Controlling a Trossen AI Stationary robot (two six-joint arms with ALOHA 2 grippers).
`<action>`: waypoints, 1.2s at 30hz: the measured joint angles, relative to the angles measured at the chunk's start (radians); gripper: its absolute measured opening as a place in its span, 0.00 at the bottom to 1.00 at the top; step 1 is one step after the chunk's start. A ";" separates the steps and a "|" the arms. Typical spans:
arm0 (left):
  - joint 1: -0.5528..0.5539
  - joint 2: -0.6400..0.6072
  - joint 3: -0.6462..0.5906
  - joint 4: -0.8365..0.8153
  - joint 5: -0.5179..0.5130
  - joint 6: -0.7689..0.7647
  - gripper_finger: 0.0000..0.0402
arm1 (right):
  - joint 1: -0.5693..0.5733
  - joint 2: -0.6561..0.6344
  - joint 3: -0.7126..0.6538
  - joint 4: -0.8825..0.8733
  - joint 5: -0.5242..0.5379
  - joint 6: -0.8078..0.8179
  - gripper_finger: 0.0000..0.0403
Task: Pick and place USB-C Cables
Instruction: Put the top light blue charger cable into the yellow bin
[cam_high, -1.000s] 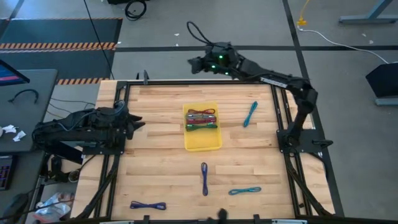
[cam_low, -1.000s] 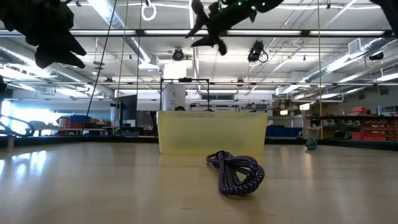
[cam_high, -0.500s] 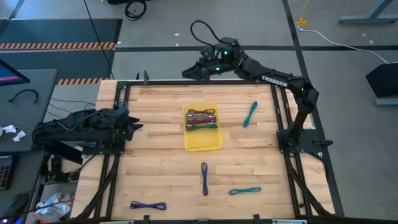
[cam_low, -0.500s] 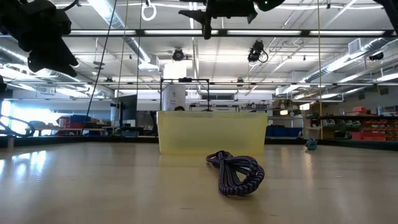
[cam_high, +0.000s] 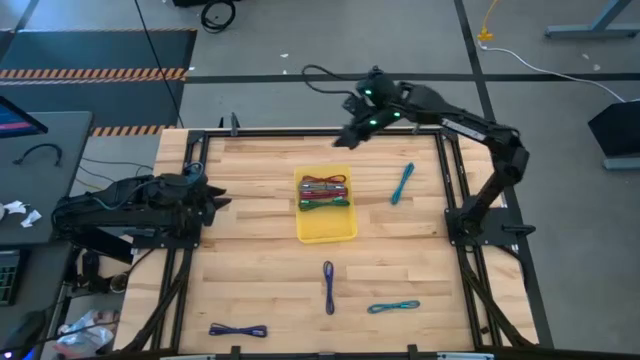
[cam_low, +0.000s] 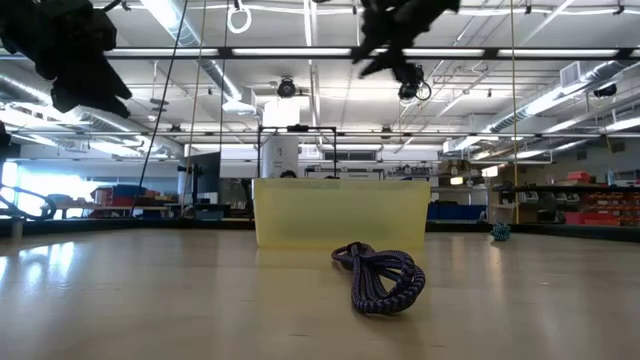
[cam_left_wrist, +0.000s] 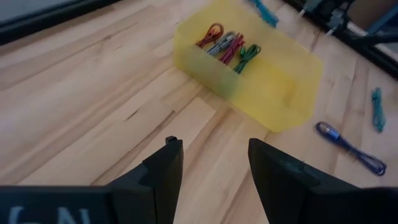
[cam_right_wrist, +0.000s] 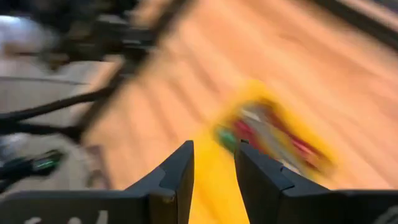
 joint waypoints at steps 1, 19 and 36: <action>0.000 0.000 0.000 0.010 0.000 0.002 0.47 | 0.000 -0.025 0.000 -0.063 0.064 0.003 0.30; 0.000 0.000 0.000 0.066 -0.034 0.045 0.47 | 0.158 -0.147 -0.141 -0.668 0.720 0.513 0.31; 0.000 0.000 0.000 0.066 -0.034 0.056 0.47 | 0.086 -0.150 -0.700 -0.204 0.626 0.862 0.39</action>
